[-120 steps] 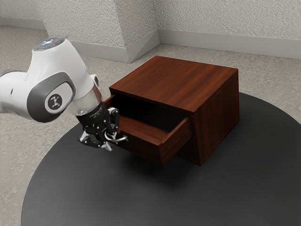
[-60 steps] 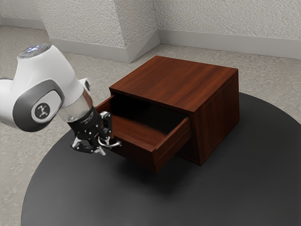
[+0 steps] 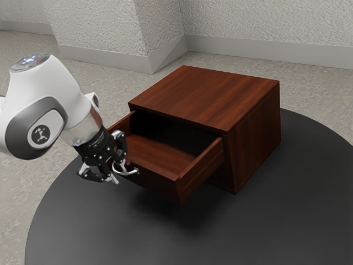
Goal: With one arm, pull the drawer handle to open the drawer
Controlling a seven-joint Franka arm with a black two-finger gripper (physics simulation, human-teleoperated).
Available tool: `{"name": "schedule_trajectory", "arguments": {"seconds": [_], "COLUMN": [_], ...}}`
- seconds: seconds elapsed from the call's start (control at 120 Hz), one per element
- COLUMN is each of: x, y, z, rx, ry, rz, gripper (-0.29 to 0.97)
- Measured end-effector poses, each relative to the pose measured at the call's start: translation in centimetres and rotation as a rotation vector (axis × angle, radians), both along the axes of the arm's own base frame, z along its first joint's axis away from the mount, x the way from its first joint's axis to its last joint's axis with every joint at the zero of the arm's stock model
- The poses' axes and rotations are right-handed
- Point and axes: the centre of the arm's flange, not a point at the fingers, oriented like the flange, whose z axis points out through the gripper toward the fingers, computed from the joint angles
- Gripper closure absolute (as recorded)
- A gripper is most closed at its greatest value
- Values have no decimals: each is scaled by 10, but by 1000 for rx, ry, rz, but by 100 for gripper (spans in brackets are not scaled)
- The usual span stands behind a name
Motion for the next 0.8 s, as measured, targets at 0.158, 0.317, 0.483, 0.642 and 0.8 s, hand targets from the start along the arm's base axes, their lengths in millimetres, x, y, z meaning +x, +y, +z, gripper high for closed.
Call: {"name": "schedule_trajectory", "arguments": {"seconds": [0.158, 0.317, 0.483, 0.642, 0.8], "x": [-4, -14, -26, -27, -43], "y": [-1, -3, -33, -38, -57], "z": [10, 32, 110, 195, 189], "rx": [7, 30, 55, 6, -29], "ry": [-22, -65, -154, -106, 18], "rz": [-2, -10, -55, -58, -102], "gripper": [55, 54, 28, 13, 6]}}
